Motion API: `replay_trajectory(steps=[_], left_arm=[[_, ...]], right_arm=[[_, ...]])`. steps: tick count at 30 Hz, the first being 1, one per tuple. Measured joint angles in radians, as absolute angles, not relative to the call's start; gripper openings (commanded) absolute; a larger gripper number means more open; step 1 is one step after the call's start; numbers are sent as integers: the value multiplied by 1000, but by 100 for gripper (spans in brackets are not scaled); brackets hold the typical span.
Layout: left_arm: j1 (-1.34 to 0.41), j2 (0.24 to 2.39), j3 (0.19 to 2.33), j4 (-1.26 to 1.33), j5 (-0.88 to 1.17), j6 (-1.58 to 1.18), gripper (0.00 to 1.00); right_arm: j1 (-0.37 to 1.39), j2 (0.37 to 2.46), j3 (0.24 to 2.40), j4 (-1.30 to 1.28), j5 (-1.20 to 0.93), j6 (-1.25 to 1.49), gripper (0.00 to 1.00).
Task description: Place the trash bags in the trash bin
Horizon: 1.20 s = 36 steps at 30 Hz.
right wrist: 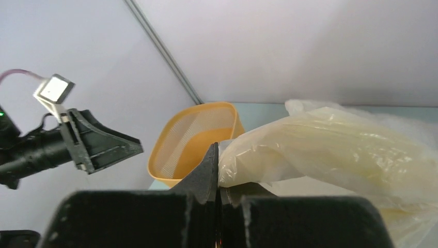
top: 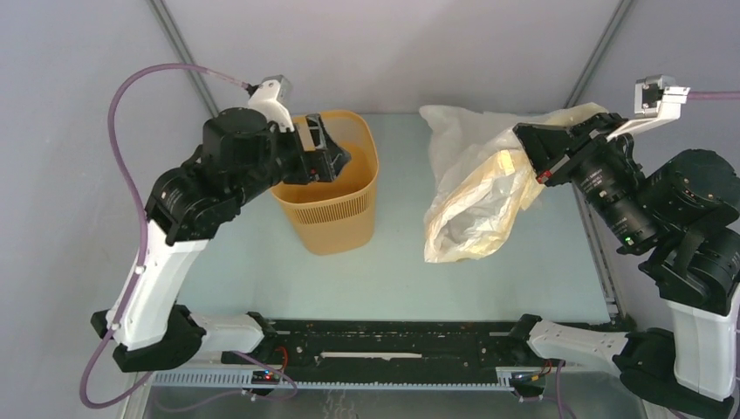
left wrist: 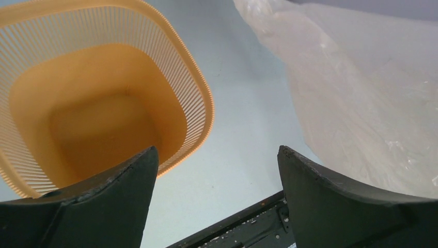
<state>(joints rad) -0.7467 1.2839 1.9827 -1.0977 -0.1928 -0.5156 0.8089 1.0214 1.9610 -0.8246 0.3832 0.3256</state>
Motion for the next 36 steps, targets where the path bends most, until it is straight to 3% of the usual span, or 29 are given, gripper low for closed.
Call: replay_trajectory(steps=[5, 11, 14, 16, 23, 25, 36], left_arm=[[-771, 1348, 1954, -1061, -210, -524, 89], [-834, 1728, 2172, -1180, -296, -468, 85], [-867, 1850, 2212, -1242, -352, -453, 71], [-880, 1880, 2210, -1275, -372, -452, 55], [-915, 1886, 2212, -1325, -440, -451, 11], [-935, 1885, 2212, -1329, -442, -455, 4], [-1019, 1874, 2215, -1319, -368, -506, 0]], right_arm=[[812, 991, 1962, -825, 360, 383, 0], [812, 905, 1963, -833, 366, 439, 0], [812, 851, 1953, -848, 392, 459, 0], [812, 809, 1931, -856, 413, 472, 0], [812, 759, 1920, -891, 461, 482, 0], [812, 760, 1920, -894, 467, 481, 0], [812, 801, 1947, -865, 462, 466, 0]])
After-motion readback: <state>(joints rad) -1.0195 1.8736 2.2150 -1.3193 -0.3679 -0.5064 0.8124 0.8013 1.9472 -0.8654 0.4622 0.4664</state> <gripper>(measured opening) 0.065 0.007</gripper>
